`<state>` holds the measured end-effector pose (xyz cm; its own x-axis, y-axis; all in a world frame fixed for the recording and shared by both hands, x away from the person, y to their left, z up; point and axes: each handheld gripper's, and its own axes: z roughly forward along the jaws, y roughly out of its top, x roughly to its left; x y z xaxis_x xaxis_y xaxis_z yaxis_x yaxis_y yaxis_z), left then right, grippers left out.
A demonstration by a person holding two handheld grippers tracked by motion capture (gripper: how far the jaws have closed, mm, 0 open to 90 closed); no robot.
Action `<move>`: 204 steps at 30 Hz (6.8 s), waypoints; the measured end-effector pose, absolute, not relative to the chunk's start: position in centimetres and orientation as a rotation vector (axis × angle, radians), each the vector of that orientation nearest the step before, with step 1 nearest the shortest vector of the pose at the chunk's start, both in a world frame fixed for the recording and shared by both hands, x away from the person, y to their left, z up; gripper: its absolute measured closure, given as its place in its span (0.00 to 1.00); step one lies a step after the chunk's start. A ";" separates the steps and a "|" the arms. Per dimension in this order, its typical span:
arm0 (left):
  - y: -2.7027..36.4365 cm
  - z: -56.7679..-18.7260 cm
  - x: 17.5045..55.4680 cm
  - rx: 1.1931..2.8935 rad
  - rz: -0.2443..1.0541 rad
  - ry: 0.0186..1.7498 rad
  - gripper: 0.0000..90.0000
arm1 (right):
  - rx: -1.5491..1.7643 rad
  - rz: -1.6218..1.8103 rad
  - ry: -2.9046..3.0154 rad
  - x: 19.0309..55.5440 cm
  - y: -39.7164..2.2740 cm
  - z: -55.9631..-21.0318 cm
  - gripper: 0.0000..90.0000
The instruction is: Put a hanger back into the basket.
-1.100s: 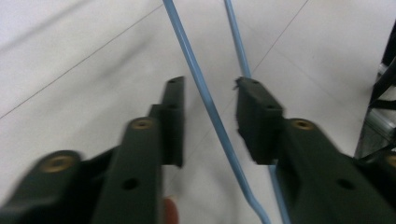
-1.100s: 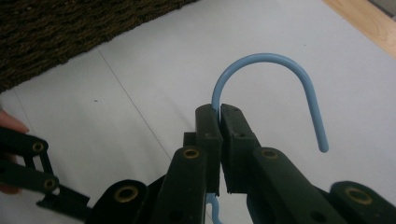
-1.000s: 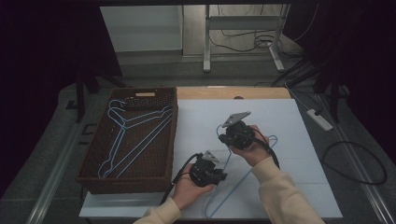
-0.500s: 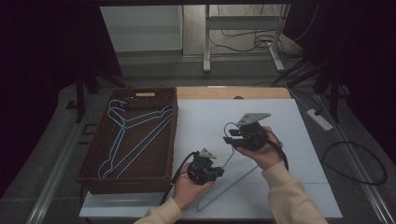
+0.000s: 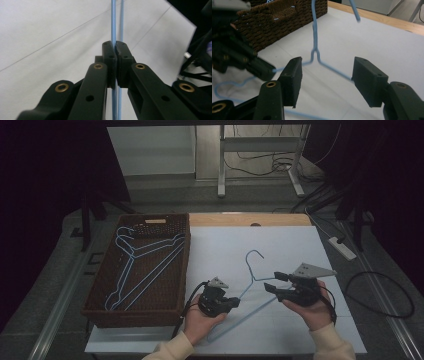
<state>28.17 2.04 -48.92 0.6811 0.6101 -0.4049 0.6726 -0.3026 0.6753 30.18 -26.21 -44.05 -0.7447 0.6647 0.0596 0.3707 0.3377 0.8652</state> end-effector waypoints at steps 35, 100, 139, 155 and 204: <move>7.3 -41.3 25.9 1.842 0.007 0.870 0.97 | 1.001 1.386 2.165 27.3 -30.7 -46.6 0.41; 27.8 -39.0 26.9 1.645 0.337 1.062 0.97 | 1.055 1.251 2.243 28.1 -30.8 -48.2 0.38; 31.4 -42.4 29.1 1.751 0.257 1.195 0.97 | 1.045 1.240 2.259 28.1 -30.4 -48.4 0.38; 31.9 -44.3 30.7 1.874 0.179 1.274 0.97 | 1.039 1.251 2.256 28.1 -30.4 -48.4 0.38; 24.9 -43.0 23.6 1.837 0.445 1.010 0.38 | 1.042 1.245 2.309 28.4 -30.4 -48.7 0.35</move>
<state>23.55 24.93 -43.01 0.5910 0.7974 -0.1220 0.4486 -0.1992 0.8713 28.39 -30.45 -48.71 -0.6839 0.7270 0.0608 0.4503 0.3550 0.8193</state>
